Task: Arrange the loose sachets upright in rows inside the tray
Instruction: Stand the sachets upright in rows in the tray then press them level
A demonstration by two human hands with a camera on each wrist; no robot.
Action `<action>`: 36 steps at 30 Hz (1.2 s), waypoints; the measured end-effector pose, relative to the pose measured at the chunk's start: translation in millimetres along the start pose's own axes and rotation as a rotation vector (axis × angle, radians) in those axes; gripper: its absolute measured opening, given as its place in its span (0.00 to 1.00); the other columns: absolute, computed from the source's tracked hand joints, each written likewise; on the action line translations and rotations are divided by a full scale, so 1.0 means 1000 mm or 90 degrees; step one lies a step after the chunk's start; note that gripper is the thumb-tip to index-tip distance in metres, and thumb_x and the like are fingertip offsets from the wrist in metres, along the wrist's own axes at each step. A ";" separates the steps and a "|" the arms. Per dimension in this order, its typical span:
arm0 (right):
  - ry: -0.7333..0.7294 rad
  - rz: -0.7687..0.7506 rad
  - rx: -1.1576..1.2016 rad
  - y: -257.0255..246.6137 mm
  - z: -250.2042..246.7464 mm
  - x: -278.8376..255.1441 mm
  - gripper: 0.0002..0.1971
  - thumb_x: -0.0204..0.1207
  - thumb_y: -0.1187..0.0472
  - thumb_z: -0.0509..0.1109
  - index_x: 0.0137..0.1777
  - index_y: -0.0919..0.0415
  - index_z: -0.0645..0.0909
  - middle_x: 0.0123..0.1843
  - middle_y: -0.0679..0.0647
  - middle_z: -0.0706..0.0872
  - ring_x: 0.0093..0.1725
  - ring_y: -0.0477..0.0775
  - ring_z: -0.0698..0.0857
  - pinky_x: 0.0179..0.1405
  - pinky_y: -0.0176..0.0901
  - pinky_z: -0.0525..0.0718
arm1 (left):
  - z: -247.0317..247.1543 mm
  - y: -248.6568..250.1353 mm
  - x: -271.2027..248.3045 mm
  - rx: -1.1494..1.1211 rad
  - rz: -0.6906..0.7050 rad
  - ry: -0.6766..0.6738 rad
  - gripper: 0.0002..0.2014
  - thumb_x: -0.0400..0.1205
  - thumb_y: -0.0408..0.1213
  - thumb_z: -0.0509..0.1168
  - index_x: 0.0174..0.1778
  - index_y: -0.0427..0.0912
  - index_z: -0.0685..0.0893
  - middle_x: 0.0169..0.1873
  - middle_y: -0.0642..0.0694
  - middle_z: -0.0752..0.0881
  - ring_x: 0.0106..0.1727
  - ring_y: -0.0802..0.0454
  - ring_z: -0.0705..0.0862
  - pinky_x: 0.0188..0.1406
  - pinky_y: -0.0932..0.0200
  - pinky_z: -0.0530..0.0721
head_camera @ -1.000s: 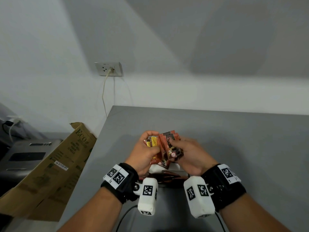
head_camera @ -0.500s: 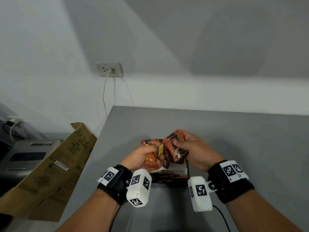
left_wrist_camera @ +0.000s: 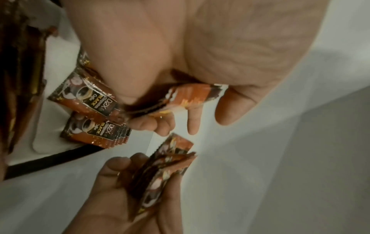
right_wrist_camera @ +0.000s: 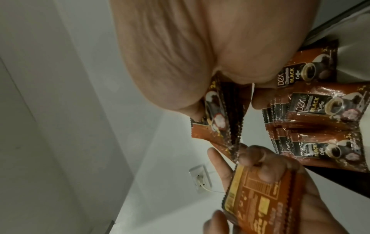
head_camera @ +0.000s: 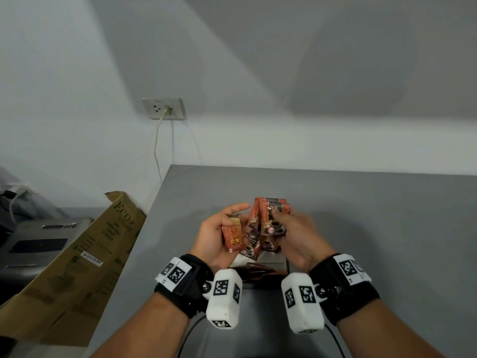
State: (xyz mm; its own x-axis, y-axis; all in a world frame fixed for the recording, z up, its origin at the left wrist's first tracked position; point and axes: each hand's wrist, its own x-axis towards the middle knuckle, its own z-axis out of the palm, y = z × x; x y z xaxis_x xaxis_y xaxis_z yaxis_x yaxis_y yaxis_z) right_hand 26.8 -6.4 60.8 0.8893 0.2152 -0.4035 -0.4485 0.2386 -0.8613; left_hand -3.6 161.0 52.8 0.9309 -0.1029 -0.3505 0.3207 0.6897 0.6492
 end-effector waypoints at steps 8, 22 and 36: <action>-0.052 -0.017 0.054 -0.006 -0.013 -0.006 0.15 0.88 0.63 0.60 0.66 0.70 0.82 0.59 0.70 0.89 0.51 0.65 0.88 0.40 0.49 0.83 | -0.008 0.002 0.000 -0.030 -0.026 0.018 0.30 0.68 0.23 0.53 0.69 0.31 0.79 0.52 0.29 0.85 0.45 0.38 0.87 0.38 0.47 0.85; -0.077 -0.077 -0.043 0.000 -0.006 -0.011 0.12 0.86 0.65 0.64 0.66 0.63 0.82 0.61 0.68 0.89 0.55 0.64 0.88 0.52 0.59 0.88 | -0.006 -0.012 0.005 0.221 0.063 0.030 0.13 0.79 0.38 0.73 0.54 0.37 0.81 0.41 0.35 0.84 0.32 0.45 0.82 0.28 0.56 0.83; -0.101 -0.017 0.009 0.006 -0.016 -0.009 0.13 0.84 0.65 0.65 0.65 0.67 0.84 0.61 0.70 0.89 0.61 0.72 0.87 0.64 0.70 0.83 | -0.007 -0.004 0.008 0.372 0.141 0.117 0.22 0.74 0.17 0.72 0.60 0.42 0.83 0.50 0.29 0.88 0.43 0.38 0.87 0.48 0.44 0.87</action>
State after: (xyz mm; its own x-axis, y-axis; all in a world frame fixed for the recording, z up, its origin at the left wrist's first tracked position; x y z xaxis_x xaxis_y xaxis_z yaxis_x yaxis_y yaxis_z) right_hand 17.1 -21.9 54.0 0.8762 0.3555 -0.3254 -0.4268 0.2590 -0.8664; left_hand 1.0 162.1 42.9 0.9575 0.1569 -0.2422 0.2149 0.1722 0.9613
